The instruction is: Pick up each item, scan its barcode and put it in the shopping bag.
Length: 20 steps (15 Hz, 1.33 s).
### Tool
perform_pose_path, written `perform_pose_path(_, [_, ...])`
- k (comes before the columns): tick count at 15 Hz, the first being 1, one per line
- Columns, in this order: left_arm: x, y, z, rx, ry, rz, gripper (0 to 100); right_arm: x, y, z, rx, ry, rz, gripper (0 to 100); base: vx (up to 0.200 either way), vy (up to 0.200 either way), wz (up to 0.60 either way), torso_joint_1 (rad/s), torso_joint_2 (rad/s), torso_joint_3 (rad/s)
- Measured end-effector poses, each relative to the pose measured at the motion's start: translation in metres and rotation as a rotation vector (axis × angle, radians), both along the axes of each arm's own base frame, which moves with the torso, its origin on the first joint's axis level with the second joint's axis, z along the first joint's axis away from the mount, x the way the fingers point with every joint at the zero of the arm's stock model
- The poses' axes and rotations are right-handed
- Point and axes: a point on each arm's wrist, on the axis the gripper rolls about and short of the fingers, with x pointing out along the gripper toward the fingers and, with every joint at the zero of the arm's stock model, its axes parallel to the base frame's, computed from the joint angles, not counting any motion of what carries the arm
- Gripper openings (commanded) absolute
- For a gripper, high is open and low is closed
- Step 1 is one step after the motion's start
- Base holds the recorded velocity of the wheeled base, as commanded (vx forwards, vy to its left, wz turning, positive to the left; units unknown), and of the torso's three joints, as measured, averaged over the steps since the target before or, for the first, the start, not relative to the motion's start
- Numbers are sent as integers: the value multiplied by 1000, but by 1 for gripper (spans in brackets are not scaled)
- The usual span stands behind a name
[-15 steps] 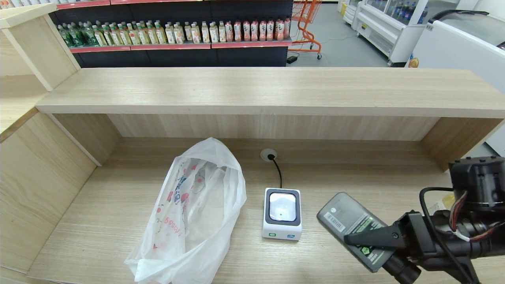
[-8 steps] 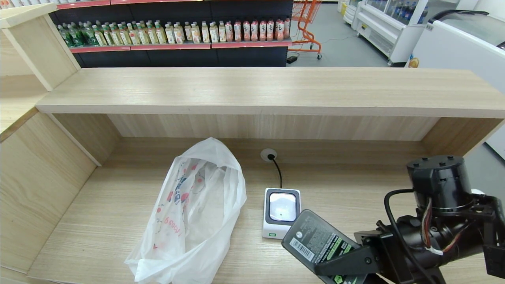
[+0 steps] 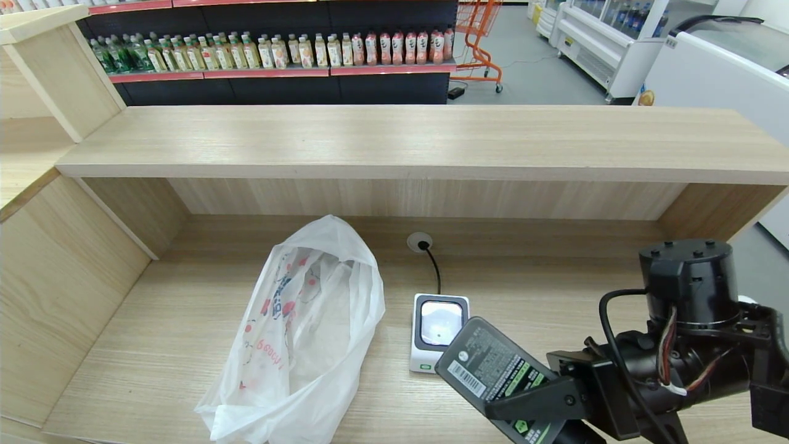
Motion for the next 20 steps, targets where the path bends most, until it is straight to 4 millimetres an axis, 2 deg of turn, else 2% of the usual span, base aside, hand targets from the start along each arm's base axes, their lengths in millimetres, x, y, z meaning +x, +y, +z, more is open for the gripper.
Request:
perform_pose_path(11, [0,0,0,0,0,0,100,-1,-3,0,10,-7,-10,0,0,0,0,0,0,0])
perform_pose_path(13, [0,0,0,0,0,0,100,0,-2,7,21,42,-27,0,0,0,0,0,0,0])
perform_pose_path(15, [0,0,0,0,0,0,100,8,-1,30,63,279,-122,0,0,0,0,0,0,0])
perform_pose_path(16, [0,0,0,0,0,0,100,15,-7,41,91,399,-225,0,0,0,0,0,0,0])
perform_pose_path(18, [0,0,0,0,0,0,100,25,-36,52,197,686,-554,0,0,0,0,0,0,0])
perform_pose_path(20, [0,0,0,0,0,1,100,14,-69,44,313,1012,-766,0,0,0,0,0,0,0])
